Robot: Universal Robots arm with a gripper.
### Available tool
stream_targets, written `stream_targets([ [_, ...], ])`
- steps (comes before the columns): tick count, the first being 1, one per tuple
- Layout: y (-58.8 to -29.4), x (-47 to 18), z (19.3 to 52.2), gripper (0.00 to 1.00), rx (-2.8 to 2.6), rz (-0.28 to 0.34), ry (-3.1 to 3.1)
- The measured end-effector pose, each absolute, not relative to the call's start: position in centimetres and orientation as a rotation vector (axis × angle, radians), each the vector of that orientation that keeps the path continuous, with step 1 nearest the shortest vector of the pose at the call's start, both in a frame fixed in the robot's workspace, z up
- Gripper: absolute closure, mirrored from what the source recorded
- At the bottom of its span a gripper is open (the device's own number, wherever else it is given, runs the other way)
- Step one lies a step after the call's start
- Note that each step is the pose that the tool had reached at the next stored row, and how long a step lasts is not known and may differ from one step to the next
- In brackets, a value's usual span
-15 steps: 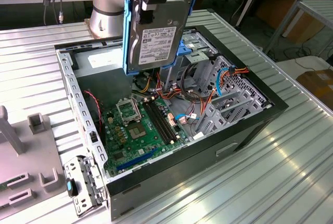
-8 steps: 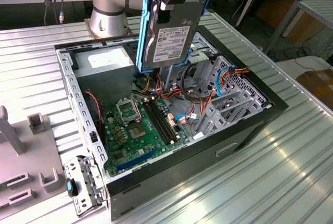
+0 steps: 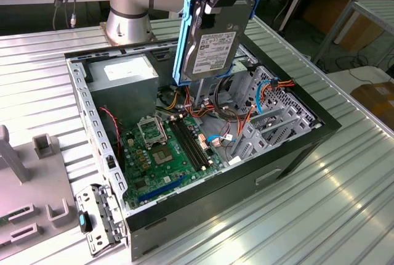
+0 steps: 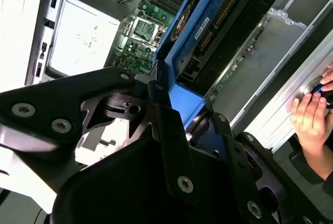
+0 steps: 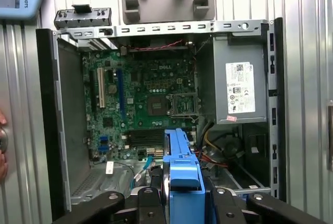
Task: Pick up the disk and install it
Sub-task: 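Insert the disk into the insertion slot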
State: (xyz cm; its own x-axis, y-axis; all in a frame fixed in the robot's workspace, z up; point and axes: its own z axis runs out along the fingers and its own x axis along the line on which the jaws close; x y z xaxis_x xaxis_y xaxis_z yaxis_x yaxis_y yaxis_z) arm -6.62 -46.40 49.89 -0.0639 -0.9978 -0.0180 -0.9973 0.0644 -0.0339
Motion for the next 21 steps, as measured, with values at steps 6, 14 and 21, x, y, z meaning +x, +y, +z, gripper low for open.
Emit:
stream_targets([
  [6,-49.9,-6.6,49.8,0.63,-2.125,-0.022,2.266],
  [14,-51.6,-3.6,49.5,0.63,-2.127,-0.026,2.268],
  [21,-53.7,-2.2,49.3,0.63,-2.128,-0.029,2.269],
])
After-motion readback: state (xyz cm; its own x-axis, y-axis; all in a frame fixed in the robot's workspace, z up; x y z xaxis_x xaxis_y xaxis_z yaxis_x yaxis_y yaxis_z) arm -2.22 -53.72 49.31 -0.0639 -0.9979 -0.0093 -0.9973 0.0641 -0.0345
